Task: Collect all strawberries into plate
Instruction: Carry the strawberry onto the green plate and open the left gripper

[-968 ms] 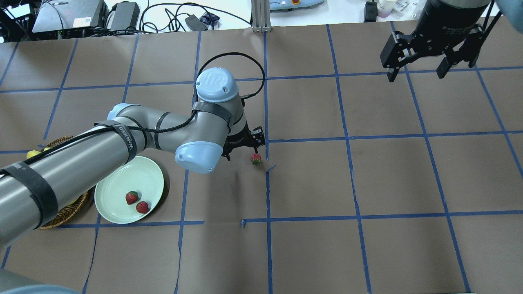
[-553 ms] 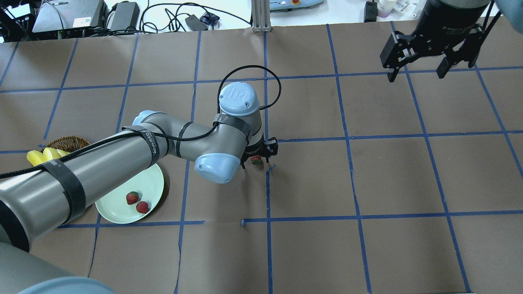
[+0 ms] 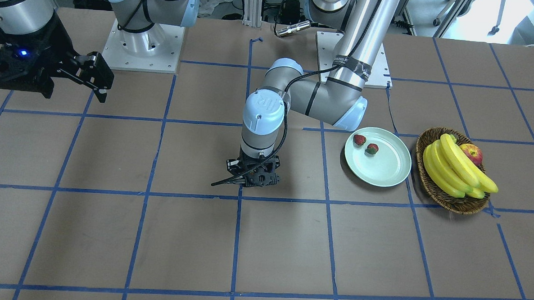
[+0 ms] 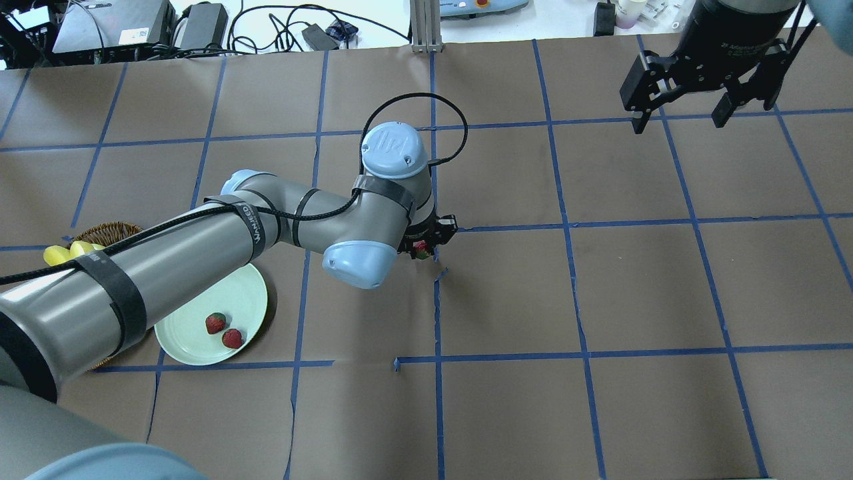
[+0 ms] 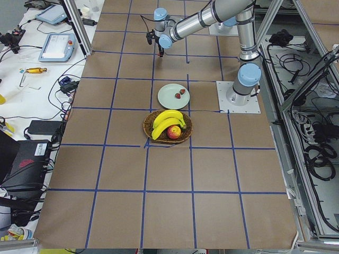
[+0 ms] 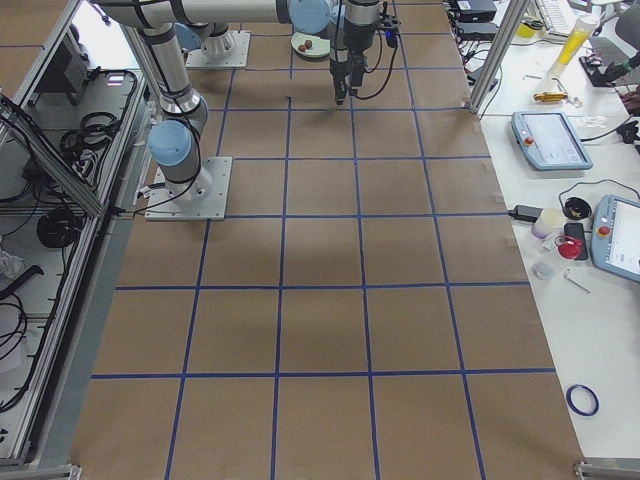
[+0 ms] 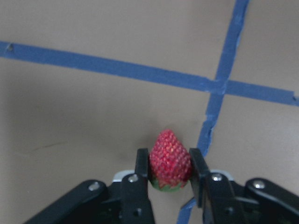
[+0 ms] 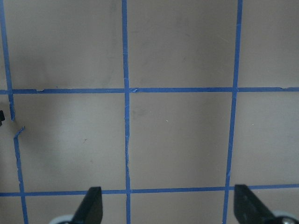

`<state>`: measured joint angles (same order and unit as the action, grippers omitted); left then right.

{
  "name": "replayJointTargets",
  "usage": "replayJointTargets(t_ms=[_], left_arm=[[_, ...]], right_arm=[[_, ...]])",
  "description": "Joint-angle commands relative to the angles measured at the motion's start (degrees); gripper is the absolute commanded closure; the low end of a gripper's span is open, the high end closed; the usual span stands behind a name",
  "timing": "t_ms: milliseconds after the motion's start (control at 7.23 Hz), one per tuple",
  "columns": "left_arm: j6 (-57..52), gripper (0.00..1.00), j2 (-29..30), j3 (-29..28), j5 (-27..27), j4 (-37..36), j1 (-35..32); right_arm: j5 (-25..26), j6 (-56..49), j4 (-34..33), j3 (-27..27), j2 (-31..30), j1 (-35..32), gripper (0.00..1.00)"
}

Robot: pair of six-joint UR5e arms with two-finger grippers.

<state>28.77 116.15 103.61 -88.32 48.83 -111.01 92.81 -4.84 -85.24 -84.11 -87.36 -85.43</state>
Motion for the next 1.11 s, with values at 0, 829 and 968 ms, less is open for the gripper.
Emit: replayJointTargets(t_ms=[0,829,968], left_arm=[[-7.65,0.9,-4.5,0.27,-6.03,10.95,4.02],[-49.76,0.52,-13.31,11.43,-9.94,18.84,36.02],[-49.26,0.01,-13.49,11.61,-9.68,18.76,35.69]], right_arm=[[0.0,0.0,-0.1,0.0,0.0,0.0,0.0],[0.0,0.0,-0.19,-0.09,0.17,0.0,0.0],[0.09,0.0,-0.27,0.0,0.18,0.0,0.0]])
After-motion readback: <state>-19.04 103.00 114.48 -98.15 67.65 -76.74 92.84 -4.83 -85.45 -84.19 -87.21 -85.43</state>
